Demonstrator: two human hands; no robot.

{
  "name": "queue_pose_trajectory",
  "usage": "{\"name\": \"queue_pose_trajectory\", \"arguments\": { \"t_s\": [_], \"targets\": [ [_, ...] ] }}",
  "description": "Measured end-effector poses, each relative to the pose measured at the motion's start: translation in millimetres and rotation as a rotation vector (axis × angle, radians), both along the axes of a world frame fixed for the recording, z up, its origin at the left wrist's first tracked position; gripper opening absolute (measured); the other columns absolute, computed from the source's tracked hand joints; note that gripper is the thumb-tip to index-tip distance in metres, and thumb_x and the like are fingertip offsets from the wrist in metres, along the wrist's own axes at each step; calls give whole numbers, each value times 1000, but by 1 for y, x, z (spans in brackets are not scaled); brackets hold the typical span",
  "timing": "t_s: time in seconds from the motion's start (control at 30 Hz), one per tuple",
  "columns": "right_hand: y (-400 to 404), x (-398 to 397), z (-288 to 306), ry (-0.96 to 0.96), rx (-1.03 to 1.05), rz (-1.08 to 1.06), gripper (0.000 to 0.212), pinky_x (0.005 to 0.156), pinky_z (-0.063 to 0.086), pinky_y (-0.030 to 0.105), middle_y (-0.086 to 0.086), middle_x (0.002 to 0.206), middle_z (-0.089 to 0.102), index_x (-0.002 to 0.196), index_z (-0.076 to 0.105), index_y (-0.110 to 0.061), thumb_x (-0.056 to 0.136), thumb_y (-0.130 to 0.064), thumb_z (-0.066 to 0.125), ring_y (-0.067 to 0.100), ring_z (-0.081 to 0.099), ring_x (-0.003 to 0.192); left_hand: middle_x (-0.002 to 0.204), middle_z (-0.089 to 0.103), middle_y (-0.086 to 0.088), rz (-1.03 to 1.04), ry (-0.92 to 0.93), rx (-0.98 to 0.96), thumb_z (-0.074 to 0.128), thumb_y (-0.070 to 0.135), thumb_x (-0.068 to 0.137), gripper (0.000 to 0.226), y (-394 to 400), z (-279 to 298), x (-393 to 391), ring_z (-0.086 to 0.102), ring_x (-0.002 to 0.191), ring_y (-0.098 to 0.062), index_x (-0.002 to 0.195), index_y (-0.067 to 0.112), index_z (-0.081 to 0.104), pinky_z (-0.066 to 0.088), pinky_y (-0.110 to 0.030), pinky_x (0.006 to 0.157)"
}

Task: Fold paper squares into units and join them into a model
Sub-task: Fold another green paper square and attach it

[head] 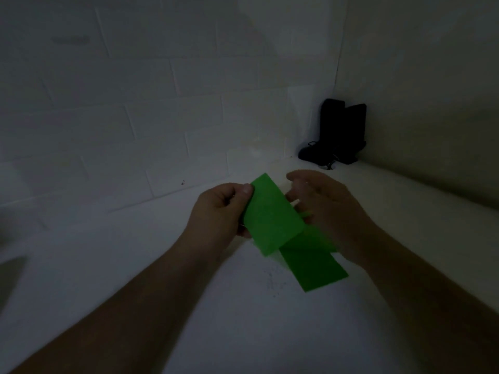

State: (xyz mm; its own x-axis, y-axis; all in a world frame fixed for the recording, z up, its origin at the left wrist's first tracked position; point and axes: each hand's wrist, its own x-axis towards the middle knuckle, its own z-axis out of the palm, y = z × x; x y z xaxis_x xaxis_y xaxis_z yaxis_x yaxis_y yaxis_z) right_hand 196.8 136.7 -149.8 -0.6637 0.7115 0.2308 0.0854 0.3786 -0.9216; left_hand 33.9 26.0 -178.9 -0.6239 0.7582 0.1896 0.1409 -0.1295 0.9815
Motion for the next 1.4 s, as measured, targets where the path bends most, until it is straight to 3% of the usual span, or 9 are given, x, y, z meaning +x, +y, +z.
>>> {"name": "queue_pose_trajectory", "arguments": {
  "t_s": [0.2,0.43,0.5,0.73,0.87,1.03,1.2,1.3,1.4],
  "targets": [
    [-9,-5,-9,-33,24,159,62,62,61,31,2,87,76,137,49,-40,91,-7,73,16,76,76,81,78,-6,-44,162,24,65,22,98,14,-4,1,8,71,66,-17,97,16,78,59,-28,59],
    [-5,-4,-11,49,100,-24,58,62,62,33,2,74,73,132,55,-36,86,-9,78,14,73,68,96,77,-20,-87,-179,91,68,6,94,29,2,5,6,76,89,-30,123,7,66,64,-43,79],
    [-4,-5,-12,71,128,-39,56,54,56,22,-4,67,70,131,56,-33,86,-8,78,6,69,60,102,76,-22,-155,-200,61,65,4,96,26,0,4,5,76,95,-34,122,1,67,64,-43,82],
    [0,-7,-15,100,102,-46,54,57,57,24,-6,70,73,130,55,-37,88,-10,76,8,71,64,102,77,-20,-230,-192,24,60,9,100,17,-1,0,6,76,92,-31,110,3,72,64,-38,78],
    [-1,-7,-15,98,78,-36,44,56,58,29,2,63,68,130,54,-39,94,-18,70,16,71,64,105,76,-23,-247,-173,24,57,5,101,21,-1,-1,3,75,96,-35,117,2,70,63,-40,83],
    [8,-4,-10,164,-104,57,25,59,54,23,7,80,73,124,62,-31,102,-20,57,14,69,69,115,75,-18,-260,-116,-76,46,-3,103,37,-2,1,-1,73,104,-31,127,15,68,61,-40,91],
    [7,0,-10,2,84,135,43,69,58,37,0,80,75,129,57,-39,93,-19,71,26,70,73,106,77,-13,-309,169,-162,66,4,96,50,-10,3,-8,75,97,-29,138,31,61,61,-39,89],
    [8,1,-12,-34,114,185,55,75,61,42,2,86,75,126,60,-42,88,-6,75,28,73,80,104,79,-7,-322,123,-155,75,4,88,61,-11,4,-6,76,96,-26,139,32,59,62,-37,87],
    [7,2,-13,-65,127,247,43,65,55,30,-4,75,70,105,72,-35,87,4,70,16,66,70,110,75,-8,-204,88,-102,83,8,81,66,-8,3,-9,76,94,-30,136,36,60,62,-36,80]
  ]
}}
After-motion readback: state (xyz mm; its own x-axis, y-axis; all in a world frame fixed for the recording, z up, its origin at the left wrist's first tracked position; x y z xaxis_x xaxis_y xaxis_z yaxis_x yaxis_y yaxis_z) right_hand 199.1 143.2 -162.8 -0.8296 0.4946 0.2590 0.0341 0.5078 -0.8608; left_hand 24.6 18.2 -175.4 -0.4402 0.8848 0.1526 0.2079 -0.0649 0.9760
